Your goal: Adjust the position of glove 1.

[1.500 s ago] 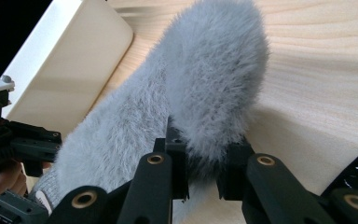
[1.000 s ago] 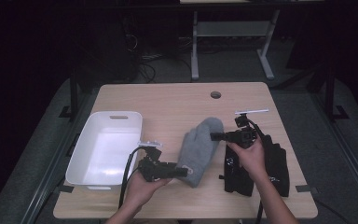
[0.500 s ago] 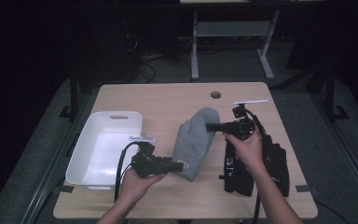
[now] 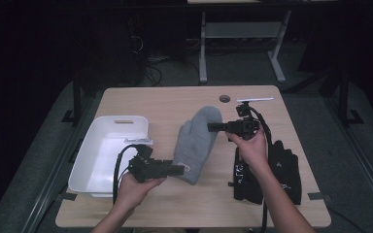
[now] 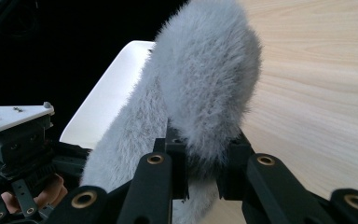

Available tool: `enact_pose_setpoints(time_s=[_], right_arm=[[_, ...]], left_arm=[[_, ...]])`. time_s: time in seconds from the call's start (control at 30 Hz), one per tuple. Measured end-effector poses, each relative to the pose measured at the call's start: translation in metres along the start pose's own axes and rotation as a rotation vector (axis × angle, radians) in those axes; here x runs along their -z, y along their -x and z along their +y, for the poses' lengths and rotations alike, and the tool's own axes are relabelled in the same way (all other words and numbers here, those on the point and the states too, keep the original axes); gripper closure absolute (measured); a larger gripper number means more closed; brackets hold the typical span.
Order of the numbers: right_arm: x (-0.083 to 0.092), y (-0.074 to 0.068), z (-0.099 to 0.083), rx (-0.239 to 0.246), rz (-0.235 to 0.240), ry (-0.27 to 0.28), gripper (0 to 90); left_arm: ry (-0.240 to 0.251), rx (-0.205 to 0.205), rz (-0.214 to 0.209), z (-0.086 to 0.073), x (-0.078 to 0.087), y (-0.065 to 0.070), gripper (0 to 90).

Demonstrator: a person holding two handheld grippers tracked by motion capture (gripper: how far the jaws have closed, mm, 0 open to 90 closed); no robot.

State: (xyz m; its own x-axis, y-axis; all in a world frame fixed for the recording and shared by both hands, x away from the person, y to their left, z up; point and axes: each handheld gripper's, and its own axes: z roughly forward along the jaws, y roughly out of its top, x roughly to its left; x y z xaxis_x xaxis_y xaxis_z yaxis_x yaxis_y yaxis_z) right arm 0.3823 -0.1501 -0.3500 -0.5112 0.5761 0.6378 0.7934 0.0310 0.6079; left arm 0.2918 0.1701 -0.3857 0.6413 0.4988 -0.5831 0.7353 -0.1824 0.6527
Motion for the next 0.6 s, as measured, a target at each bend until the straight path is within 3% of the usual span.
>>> enact_pose_setpoints(time_s=[0.27,0.6], right_arm=[[-0.004,-0.013,0.011,0.018,0.008,0.0,77.2],[-0.012,-0.02,0.02,0.009,0.028,0.0,77.2]], left_arm=[[0.02,-0.01,0.014,0.005,0.014,0.002,43.5],[0.037,-0.012,0.028,0.009,0.028,0.001,43.5]])
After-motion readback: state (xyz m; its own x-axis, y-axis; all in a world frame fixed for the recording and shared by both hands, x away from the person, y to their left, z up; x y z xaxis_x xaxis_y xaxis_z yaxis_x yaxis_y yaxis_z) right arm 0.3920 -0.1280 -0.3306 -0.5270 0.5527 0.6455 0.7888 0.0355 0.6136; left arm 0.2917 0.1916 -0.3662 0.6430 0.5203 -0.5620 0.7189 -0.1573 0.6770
